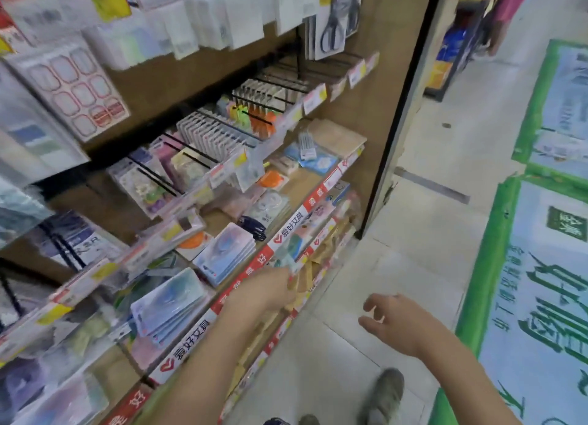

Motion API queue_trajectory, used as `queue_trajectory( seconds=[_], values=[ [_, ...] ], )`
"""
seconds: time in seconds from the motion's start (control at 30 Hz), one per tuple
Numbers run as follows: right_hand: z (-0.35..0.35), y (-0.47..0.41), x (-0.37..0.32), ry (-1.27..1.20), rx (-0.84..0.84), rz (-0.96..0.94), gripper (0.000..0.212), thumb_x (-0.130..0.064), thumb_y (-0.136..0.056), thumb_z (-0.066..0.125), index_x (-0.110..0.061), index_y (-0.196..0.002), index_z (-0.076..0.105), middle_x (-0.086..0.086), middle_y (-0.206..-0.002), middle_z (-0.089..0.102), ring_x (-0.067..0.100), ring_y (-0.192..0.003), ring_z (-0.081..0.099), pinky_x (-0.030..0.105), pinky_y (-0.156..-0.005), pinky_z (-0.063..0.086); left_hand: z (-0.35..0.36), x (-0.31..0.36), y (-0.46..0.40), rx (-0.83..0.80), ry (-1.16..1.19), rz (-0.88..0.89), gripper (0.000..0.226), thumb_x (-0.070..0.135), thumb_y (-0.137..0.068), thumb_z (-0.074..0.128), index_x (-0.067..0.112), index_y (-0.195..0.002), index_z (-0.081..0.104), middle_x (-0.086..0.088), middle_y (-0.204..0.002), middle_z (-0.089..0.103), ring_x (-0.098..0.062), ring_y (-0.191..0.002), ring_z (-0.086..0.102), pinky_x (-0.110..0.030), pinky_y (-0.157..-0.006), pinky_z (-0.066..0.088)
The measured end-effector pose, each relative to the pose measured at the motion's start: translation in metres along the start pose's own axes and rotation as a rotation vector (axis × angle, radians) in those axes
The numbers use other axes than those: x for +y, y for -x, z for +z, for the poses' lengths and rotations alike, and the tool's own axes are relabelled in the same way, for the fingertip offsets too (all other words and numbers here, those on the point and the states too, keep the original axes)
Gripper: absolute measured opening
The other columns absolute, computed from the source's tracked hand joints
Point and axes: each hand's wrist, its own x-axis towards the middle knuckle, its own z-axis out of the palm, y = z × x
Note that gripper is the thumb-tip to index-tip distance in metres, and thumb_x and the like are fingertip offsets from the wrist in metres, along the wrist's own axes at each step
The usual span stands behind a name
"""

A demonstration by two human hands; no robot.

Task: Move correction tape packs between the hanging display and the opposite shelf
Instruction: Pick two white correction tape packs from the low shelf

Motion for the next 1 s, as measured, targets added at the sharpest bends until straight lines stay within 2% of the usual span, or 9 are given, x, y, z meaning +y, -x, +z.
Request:
queue_trajectory(
  seconds=[0.07, 0.13, 0.27, 0.37, 0.5, 0.6, 0.73, 0.9, 1.0],
  values=[
    [-0.013, -0.023, 0.017, 0.014, -0.023, -0.022, 0.041, -0.053, -0.098, 0.050, -0.027, -0.129, 0.056, -0.006, -0.116, 0.065, 0.014, -0.104, 0.062, 0.031, -0.090, 0.050, -0.019, 0.017, -0.020, 0.014, -0.011, -0.004, 0.051, 0.042, -0.101, 0.049, 0.009, -0.139, 0.045, 0.000, -0.086, 0.051, -0.021, -0.079, 0.055, -0.031, -0.058, 0.040],
    [-0.029, -0.048, 0.032, 0.033, -0.038, -0.043, 0.041, -0.053, -0.098, 0.050, -0.027, -0.130, 0.055, -0.005, -0.117, 0.065, 0.015, -0.108, 0.061, 0.031, -0.091, 0.049, -0.035, 0.032, -0.041, 0.014, 0.014, -0.034, 0.049, 0.038, -0.100, 0.051, 0.012, -0.140, 0.042, -0.002, -0.086, 0.052, -0.023, -0.078, 0.054, -0.031, -0.053, 0.035],
    [-0.072, -0.098, 0.051, 0.086, -0.087, -0.119, 0.043, -0.050, -0.099, 0.049, -0.024, -0.133, 0.055, 0.000, -0.126, 0.063, 0.019, -0.116, 0.059, 0.031, -0.093, 0.048, -0.074, 0.057, -0.066, 0.012, 0.111, -0.115, 0.035, 0.036, -0.099, 0.049, 0.012, -0.123, 0.050, -0.012, -0.113, 0.061, -0.027, -0.093, 0.061, -0.032, -0.066, 0.044],
    [-0.102, -0.131, 0.052, 0.083, -0.144, -0.211, 0.042, -0.047, -0.100, 0.050, -0.023, -0.134, 0.055, -0.001, -0.128, 0.063, 0.018, -0.116, 0.060, 0.029, -0.093, 0.047, -0.107, 0.062, -0.074, 0.050, 0.211, -0.205, 0.044, 0.045, -0.100, 0.048, 0.014, -0.131, 0.048, -0.008, -0.121, 0.059, -0.025, -0.097, 0.060, -0.033, -0.073, 0.049],
    [-0.123, -0.174, 0.040, 0.109, -0.239, -0.372, 0.039, -0.046, -0.100, 0.050, -0.023, -0.132, 0.056, 0.001, -0.128, 0.063, 0.019, -0.118, 0.058, 0.028, -0.091, 0.044, -0.132, 0.059, -0.078, 0.141, 0.318, -0.336, 0.059, 0.050, -0.101, 0.048, 0.017, -0.149, 0.038, -0.009, -0.144, 0.052, -0.027, -0.122, 0.056, -0.036, -0.096, 0.049],
    [-0.124, -0.197, 0.023, 0.186, -0.325, -0.455, 0.040, -0.045, -0.099, 0.051, -0.020, -0.130, 0.059, 0.006, -0.126, 0.066, 0.024, -0.117, 0.060, 0.029, -0.087, 0.045, -0.136, 0.055, -0.068, 0.127, 0.373, -0.412, 0.052, 0.045, -0.104, 0.047, 0.014, -0.145, 0.040, -0.010, -0.139, 0.053, -0.025, -0.106, 0.055, -0.031, -0.080, 0.045],
    [-0.130, -0.231, -0.007, 0.243, -0.412, -0.564, 0.041, -0.049, -0.097, 0.052, -0.023, -0.127, 0.060, 0.005, -0.123, 0.067, 0.023, -0.113, 0.062, 0.031, -0.088, 0.050, -0.117, 0.033, -0.055, 0.088, 0.518, -0.610, 0.056, 0.045, -0.103, 0.047, 0.018, -0.152, 0.035, -0.005, -0.158, 0.037, -0.025, -0.136, 0.045, -0.031, -0.103, 0.041],
    [-0.141, -0.267, -0.044, 0.358, -0.387, -0.654, 0.040, -0.045, -0.098, 0.050, -0.022, -0.131, 0.057, 0.001, -0.132, 0.061, 0.021, -0.119, 0.057, 0.031, -0.082, 0.044, -0.094, 0.000, -0.054, 0.139, 0.568, -0.752, 0.057, 0.046, -0.101, 0.049, 0.022, -0.152, 0.038, -0.004, -0.156, 0.044, -0.024, -0.138, 0.046, -0.031, -0.107, 0.039],
    [-0.150, -0.281, -0.052, 0.426, -0.445, -0.710, 0.037, -0.048, -0.099, 0.051, -0.022, -0.125, 0.058, 0.000, -0.121, 0.064, 0.021, -0.111, 0.060, 0.034, -0.087, 0.048, -0.092, -0.010, -0.067, 0.157, 0.649, -0.803, 0.059, 0.045, -0.102, 0.048, 0.020, -0.153, 0.036, -0.005, -0.156, 0.043, -0.025, -0.139, 0.045, -0.032, -0.109, 0.039]
  ],
)
